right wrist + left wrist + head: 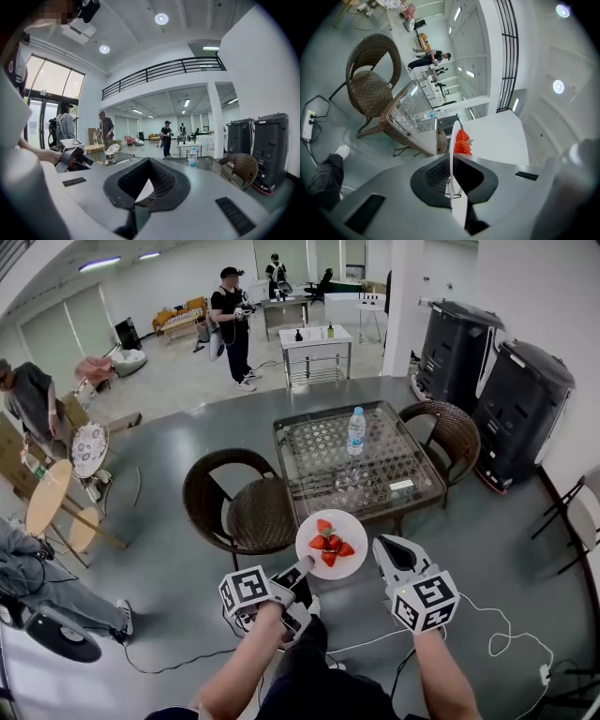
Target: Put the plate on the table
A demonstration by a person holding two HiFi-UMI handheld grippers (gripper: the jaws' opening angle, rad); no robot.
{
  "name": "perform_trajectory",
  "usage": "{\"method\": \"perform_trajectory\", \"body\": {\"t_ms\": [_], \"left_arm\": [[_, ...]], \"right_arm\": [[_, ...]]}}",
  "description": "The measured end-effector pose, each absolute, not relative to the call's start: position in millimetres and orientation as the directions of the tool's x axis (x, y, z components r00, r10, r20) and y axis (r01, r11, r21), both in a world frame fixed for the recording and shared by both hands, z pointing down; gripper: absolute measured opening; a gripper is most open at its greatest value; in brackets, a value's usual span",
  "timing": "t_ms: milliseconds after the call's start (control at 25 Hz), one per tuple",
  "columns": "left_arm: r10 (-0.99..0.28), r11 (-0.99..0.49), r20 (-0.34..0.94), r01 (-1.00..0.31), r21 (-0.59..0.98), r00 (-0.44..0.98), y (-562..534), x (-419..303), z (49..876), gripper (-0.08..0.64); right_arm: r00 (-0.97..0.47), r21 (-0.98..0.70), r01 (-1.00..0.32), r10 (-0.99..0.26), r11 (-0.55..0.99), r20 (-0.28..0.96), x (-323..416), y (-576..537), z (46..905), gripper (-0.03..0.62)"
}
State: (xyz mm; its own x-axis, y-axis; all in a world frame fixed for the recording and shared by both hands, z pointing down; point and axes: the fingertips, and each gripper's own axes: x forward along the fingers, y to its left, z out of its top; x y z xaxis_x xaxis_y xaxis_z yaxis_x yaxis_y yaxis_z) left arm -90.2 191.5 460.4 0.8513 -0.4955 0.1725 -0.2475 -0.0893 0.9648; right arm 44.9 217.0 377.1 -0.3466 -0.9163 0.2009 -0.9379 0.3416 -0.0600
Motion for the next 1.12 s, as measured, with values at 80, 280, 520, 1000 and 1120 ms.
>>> {"method": "perform_trajectory", "body": {"t_ms": [80, 280, 520, 1000, 1120], "left_arm": [[-0.491, -0.083, 0.175, -0.246, 0.966, 0.854, 177, -87, 464, 0.014], [-0.474, -0.065, 0.194, -0.254, 0.965, 0.859, 135, -78, 479, 0.014], [-0.46, -0.046, 0.213, -0.263, 0.964, 0.862, 76, -67, 492, 0.015], [-0.418, -0.05, 0.214, -0.258, 0.965, 0.883, -37, -57, 502, 0.014], [-0.413, -0.051, 0.22, -0.264, 0.963, 0.884, -57, -58, 504, 0.014]], "right_arm": [[-0.342, -0.062, -0.94, -0.916, 0.336, 0.211, 48, 204, 382, 0.005], [-0.33, -0.071, -0.944, -0.915, 0.323, 0.232, 59, 159, 394, 0.005], [-0.328, -0.093, -0.945, -0.908, 0.314, 0.26, 69, 98, 410, 0.005], [-0.287, -0.064, -0.958, -0.908, 0.281, 0.307, 86, -25, 420, 0.005], [-0.277, -0.045, -0.96, -0.909, 0.277, 0.31, 90, -48, 418, 0.005]]}}
